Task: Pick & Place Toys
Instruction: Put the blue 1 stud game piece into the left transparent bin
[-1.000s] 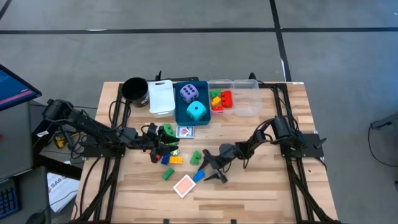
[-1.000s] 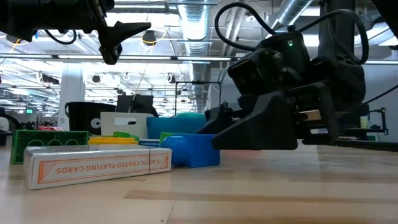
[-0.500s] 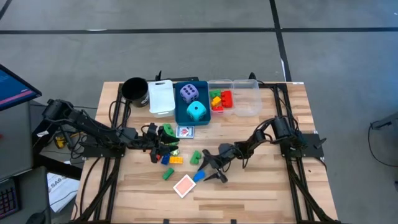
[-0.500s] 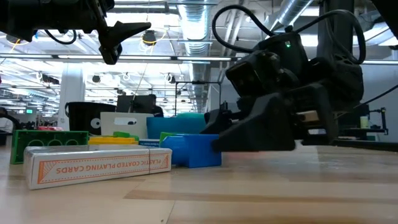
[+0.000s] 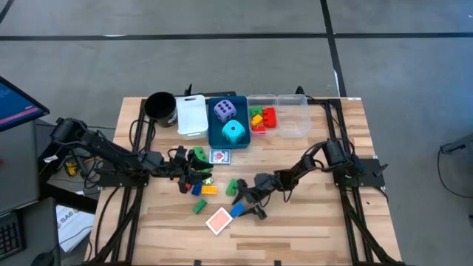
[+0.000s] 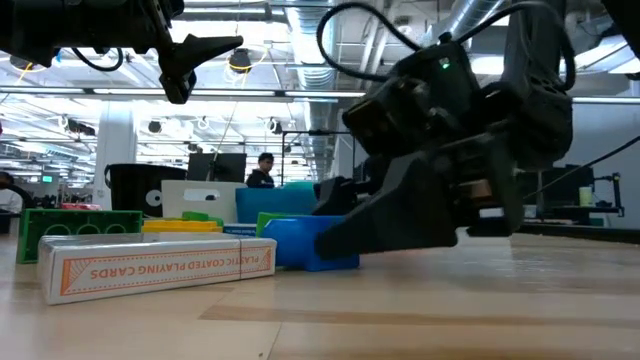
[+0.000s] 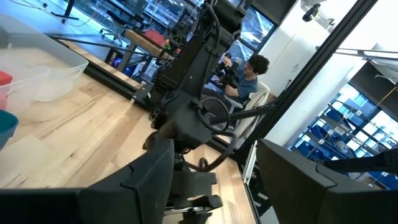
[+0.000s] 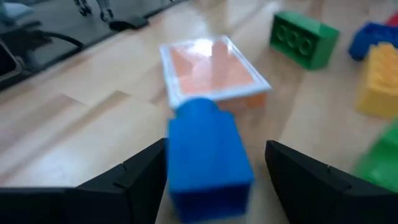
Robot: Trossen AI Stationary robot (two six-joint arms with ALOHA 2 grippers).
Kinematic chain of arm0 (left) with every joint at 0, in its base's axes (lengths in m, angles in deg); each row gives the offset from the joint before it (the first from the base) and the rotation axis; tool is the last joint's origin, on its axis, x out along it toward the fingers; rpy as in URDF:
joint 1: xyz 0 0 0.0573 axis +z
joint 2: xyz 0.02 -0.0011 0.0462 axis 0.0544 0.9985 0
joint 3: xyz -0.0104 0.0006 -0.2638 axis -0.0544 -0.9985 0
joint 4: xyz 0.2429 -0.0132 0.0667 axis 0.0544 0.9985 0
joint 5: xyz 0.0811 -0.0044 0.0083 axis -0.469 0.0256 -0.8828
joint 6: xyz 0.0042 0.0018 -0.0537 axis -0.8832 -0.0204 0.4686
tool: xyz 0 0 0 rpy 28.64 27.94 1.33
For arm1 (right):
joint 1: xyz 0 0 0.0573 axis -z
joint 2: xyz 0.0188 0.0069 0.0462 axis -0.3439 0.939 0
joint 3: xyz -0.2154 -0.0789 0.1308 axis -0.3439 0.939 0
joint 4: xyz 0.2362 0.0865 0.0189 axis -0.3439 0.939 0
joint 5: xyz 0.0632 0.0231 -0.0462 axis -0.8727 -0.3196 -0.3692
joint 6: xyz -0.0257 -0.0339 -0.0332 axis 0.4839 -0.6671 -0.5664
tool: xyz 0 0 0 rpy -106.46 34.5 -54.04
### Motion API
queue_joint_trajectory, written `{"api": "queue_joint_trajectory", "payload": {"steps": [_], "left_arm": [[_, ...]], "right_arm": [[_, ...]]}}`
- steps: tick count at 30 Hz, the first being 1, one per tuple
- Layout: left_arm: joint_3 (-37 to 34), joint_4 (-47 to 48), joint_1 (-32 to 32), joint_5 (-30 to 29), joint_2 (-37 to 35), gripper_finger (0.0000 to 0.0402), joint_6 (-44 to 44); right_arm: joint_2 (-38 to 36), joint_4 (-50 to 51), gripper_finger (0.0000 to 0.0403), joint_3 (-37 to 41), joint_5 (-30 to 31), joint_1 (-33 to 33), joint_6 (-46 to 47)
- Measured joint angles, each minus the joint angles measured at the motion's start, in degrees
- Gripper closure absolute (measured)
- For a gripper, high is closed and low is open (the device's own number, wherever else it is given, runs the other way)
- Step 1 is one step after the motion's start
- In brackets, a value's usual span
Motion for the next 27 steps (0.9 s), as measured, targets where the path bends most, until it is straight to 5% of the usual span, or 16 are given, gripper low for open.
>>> {"api": "queue_joint_trajectory", "payload": {"steps": [9, 21, 27], "left_arm": [[0.0, 0.0, 0.0, -0.16, 0.0, 0.0179, 0.02], [0.0, -0.02, -0.01, -0.12, 0.0, 0.0179, 0.02], [0.0, 0.0, 0.0, -0.1, 0.0, 0.0179, 0.02]], "right_arm": [[-0.04, 1.18, 0.0147, -0.02, 0.02, 0.48, -0.04], [-0.04, 1.3, 0.0278, -0.07, -0.26, 0.42, 0.2], [0.0, 0.18, 0.0269, 0.05, -1.33, -0.03, 2.46]]}}
